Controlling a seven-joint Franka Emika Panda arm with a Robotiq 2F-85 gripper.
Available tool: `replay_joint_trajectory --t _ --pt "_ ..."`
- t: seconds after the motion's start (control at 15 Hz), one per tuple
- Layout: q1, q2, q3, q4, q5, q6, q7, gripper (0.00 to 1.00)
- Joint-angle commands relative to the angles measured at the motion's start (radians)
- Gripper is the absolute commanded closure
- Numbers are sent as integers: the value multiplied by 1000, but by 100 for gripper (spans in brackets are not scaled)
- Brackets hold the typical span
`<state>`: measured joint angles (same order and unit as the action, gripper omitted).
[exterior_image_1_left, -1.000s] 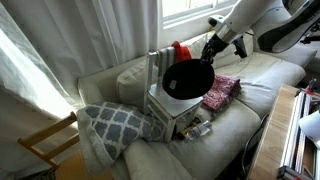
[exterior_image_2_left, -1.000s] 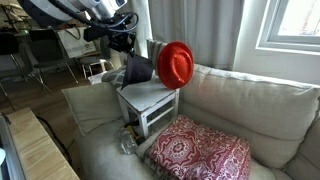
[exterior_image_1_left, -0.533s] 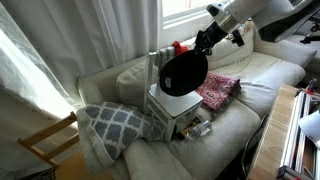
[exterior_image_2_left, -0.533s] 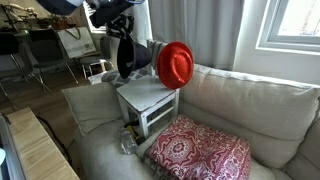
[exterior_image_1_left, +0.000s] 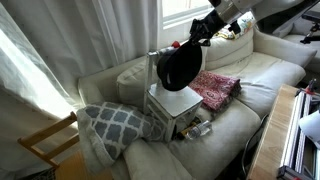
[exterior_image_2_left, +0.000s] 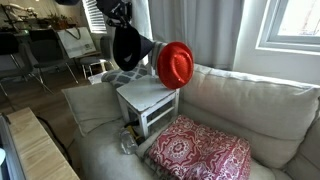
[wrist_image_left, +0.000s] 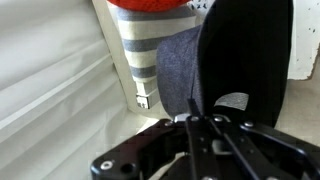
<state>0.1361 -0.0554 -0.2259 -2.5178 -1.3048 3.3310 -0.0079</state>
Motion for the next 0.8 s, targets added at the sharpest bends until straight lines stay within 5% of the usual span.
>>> replay_joint_trajectory --t 0.0,0.73 --pt "-64 -6 68 -18 74 2 -74 99" --pt "-101 -67 168 18 -93 20 -449 99"
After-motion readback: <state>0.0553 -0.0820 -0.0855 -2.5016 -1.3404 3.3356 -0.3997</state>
